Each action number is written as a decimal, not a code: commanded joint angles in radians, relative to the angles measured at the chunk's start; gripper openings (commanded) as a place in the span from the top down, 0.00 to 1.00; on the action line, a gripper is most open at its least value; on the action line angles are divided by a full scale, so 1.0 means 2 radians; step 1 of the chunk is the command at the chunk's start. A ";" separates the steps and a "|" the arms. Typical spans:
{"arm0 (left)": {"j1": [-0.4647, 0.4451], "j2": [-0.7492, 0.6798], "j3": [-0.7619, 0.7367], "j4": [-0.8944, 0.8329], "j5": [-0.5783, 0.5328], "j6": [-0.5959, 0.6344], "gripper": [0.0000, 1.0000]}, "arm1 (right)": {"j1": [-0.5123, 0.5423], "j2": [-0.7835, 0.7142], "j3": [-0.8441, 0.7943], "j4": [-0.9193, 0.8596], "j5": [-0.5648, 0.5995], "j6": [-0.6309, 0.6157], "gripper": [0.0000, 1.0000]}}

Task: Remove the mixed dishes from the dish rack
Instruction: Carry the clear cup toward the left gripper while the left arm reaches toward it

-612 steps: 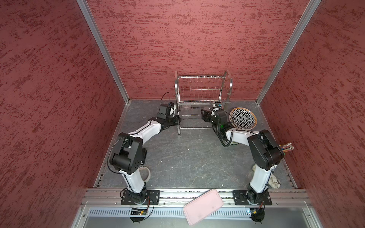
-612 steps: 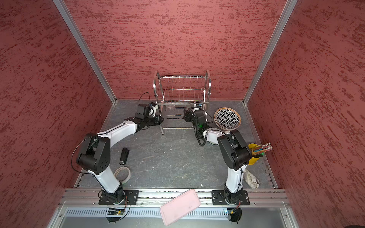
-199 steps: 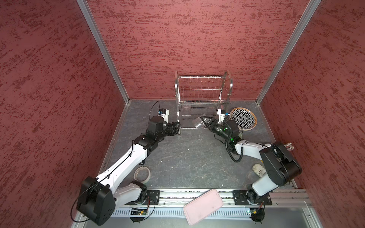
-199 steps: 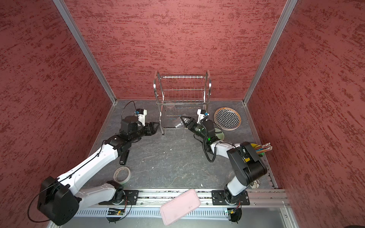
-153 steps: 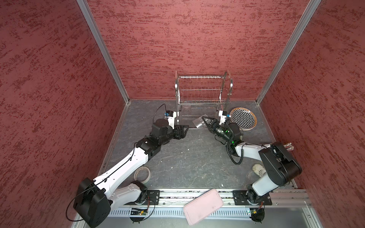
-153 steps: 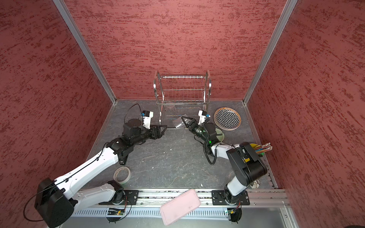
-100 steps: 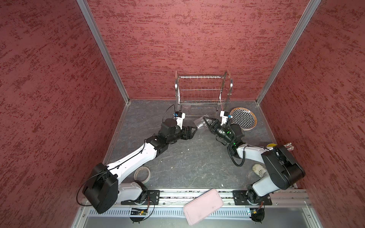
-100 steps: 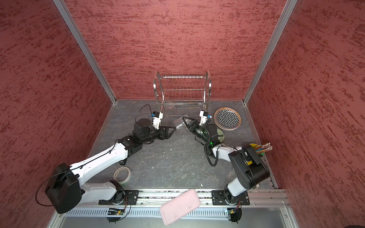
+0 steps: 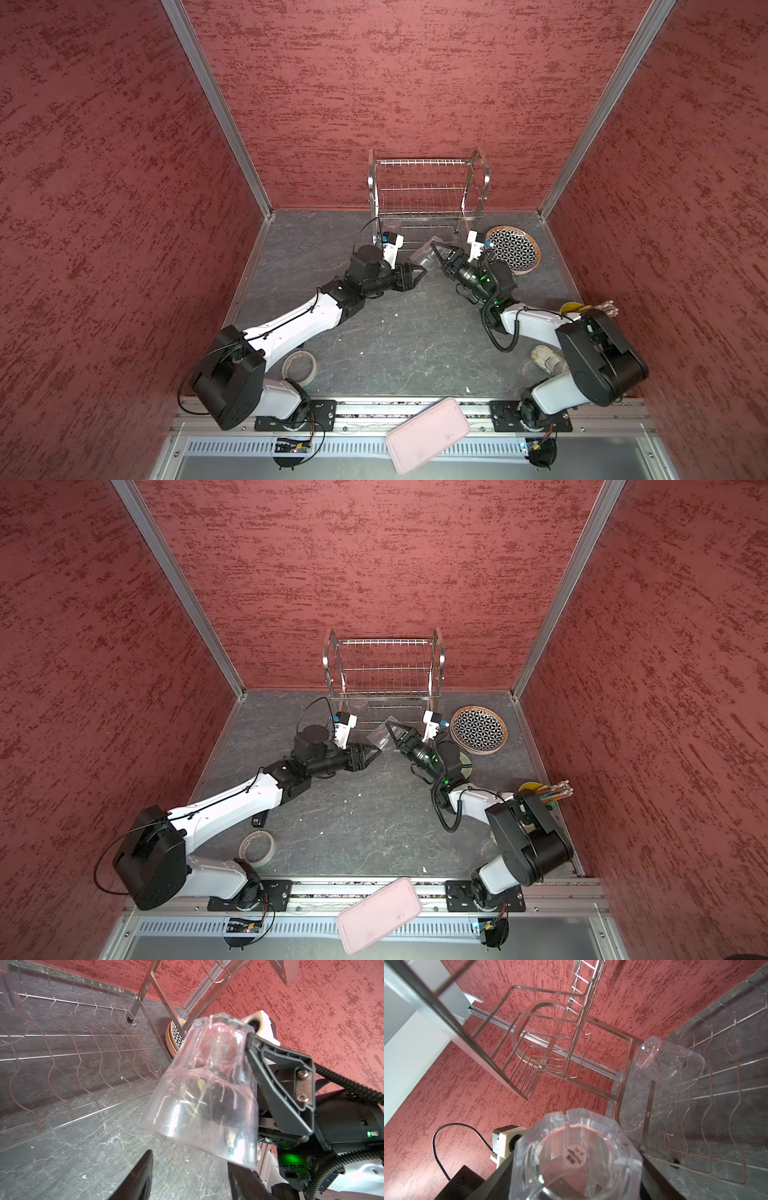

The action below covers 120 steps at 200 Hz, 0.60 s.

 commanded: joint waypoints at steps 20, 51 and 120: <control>-0.003 -0.054 -0.012 0.018 -0.011 0.003 0.43 | 0.002 -0.001 0.014 0.017 0.004 0.004 0.70; -0.004 -0.062 -0.014 0.023 -0.001 -0.005 0.37 | 0.002 -0.002 0.015 0.015 0.009 0.001 0.71; -0.012 0.005 0.027 0.062 0.023 -0.018 0.33 | 0.004 -0.003 0.014 0.019 0.006 0.003 0.71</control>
